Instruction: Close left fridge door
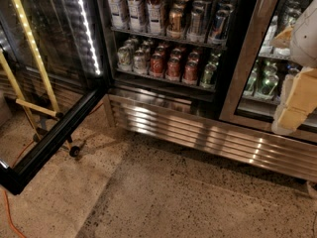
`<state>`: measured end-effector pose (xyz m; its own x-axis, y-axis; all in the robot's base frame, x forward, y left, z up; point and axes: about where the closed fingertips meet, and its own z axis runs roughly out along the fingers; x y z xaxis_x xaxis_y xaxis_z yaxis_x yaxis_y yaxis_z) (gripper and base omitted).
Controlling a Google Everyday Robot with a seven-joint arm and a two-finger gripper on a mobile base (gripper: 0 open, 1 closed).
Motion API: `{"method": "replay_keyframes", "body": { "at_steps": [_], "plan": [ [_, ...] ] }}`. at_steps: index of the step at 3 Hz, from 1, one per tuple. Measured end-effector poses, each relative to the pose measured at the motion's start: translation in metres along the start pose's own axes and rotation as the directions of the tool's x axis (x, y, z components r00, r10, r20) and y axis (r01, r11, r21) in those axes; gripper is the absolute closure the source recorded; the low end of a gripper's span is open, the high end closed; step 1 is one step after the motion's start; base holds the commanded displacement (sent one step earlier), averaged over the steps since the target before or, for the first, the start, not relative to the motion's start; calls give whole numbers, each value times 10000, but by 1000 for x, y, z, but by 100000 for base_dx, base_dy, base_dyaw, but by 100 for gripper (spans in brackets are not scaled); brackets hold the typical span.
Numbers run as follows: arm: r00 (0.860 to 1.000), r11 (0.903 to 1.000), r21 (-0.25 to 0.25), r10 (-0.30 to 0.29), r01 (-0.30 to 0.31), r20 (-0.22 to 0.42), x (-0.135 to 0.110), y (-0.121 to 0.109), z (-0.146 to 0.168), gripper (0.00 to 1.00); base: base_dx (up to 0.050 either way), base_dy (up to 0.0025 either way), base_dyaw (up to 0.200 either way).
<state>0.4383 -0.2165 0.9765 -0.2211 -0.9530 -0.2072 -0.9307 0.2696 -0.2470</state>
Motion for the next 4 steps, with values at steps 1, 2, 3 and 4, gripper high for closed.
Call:
{"method": "replay_keyframes", "body": {
  "at_steps": [1,2,3,4],
  "plan": [
    [10000,10000,0,0,0,0,0,0,0,0,0,0,18799],
    [10000,10000,1,0,0,0,0,0,0,0,2,-2,18622],
    [10000,10000,2,0,0,1,0,0,0,0,-2337,-204,17582],
    [10000,10000,2,0,0,1,0,0,0,0,4446,203,9219]
  ]
}}
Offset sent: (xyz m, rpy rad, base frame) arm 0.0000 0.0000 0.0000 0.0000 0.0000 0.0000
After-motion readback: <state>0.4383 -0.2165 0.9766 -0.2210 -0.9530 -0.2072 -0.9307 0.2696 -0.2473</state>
